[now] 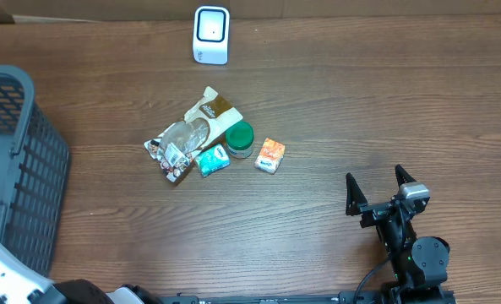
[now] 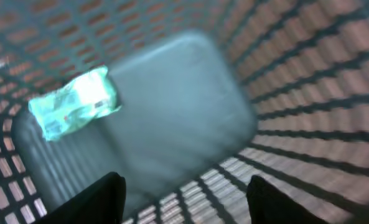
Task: Scan the item barcode
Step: 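Reach the left gripper into the basket and grasp the mint-green pack, then place the mint-green pack on the table and withdraw the left gripper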
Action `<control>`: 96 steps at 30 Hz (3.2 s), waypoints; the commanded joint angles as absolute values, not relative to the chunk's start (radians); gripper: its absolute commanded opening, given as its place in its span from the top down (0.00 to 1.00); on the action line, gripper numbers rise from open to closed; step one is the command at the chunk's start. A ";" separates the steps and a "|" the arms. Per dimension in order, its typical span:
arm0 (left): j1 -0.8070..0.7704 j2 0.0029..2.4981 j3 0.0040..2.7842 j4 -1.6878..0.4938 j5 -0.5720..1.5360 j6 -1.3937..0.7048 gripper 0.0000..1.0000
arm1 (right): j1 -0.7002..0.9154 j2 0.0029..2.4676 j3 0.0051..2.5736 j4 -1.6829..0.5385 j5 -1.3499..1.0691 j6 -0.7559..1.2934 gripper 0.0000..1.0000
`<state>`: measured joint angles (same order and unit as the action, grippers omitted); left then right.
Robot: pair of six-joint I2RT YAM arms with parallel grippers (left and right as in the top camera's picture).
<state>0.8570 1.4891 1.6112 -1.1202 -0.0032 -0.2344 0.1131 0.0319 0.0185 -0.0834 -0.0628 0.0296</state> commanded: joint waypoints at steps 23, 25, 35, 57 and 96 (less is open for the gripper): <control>0.924 1.899 1.207 -0.564 -0.406 0.162 0.18 | 0.118 0.025 0.008 -0.080 -0.054 0.029 0.00; 0.925 1.900 1.207 -0.536 -0.438 0.189 0.18 | 0.118 0.025 0.008 -0.080 -0.054 0.029 0.00; 0.995 1.925 1.206 -0.496 -0.424 0.215 0.23 | 0.118 0.025 0.008 -0.080 -0.054 0.029 0.00; 0.803 1.692 1.358 -0.545 -0.256 0.141 0.96 | 0.118 0.025 0.008 -0.080 -0.054 0.029 0.00; -0.689 1.731 1.330 -0.905 -0.077 -0.256 0.96 | 0.118 0.025 0.008 -0.080 -0.054 0.029 0.00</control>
<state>-0.6853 1.7081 1.3262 -0.9096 -0.0738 -0.1555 0.1131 0.0319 0.0185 -0.0830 -0.0624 0.0296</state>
